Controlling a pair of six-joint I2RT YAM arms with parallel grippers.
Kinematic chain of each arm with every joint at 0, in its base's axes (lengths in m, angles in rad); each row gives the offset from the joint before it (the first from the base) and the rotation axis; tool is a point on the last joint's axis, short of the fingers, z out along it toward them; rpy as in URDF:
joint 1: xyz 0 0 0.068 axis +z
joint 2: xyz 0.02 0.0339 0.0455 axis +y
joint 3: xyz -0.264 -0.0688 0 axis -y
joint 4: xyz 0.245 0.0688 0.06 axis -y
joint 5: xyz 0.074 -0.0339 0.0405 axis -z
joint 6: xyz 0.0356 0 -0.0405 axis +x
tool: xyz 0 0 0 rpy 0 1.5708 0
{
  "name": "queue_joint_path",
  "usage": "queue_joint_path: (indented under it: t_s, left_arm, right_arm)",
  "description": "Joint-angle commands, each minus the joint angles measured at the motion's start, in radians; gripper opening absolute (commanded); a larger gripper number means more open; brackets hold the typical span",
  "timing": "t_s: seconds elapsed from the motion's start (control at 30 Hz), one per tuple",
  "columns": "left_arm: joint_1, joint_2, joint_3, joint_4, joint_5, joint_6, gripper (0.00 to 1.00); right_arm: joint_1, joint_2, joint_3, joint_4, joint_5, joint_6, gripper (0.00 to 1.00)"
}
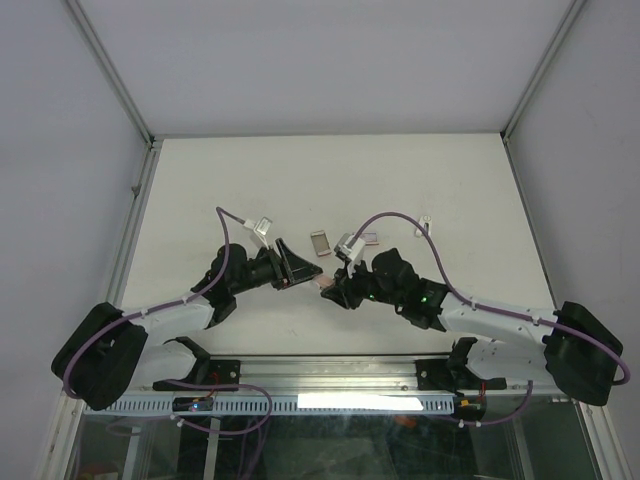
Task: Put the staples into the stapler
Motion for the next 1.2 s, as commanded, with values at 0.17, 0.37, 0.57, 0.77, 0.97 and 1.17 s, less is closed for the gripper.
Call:
queue_joint_path:
  t_s: [0.17, 0.37, 0.57, 0.77, 0.97, 1.17]
  left_arm:
    - [-0.032, 0.031, 0.018, 0.083, 0.038, -0.03, 0.64]
    - [-0.058, 0.082, 0.032, 0.116, 0.049, -0.045, 0.61]
    - [-0.076, 0.103, 0.034, 0.166, 0.054, -0.077, 0.48]
    - [-0.088, 0.122, 0.033, 0.212, 0.077, -0.112, 0.44]
    - [-0.092, 0.116, 0.036, 0.199, 0.079, -0.116, 0.5]
    - [-0.094, 0.117, 0.039, 0.173, 0.08, -0.111, 0.52]
  right_arm:
    - [0.022, -0.053, 0.006, 0.094, 0.065, -0.009, 0.0]
    - [0.038, -0.068, -0.007, 0.107, 0.111, -0.037, 0.0]
    - [0.049, -0.057, -0.008, 0.097, 0.159, -0.058, 0.0]
    - [0.058, -0.027, -0.004, 0.093, 0.212, -0.075, 0.0]
    - [0.066, -0.013, 0.001, 0.094, 0.244, -0.092, 0.0]
    - [0.072, -0.014, 0.003, 0.094, 0.259, -0.104, 0.0]
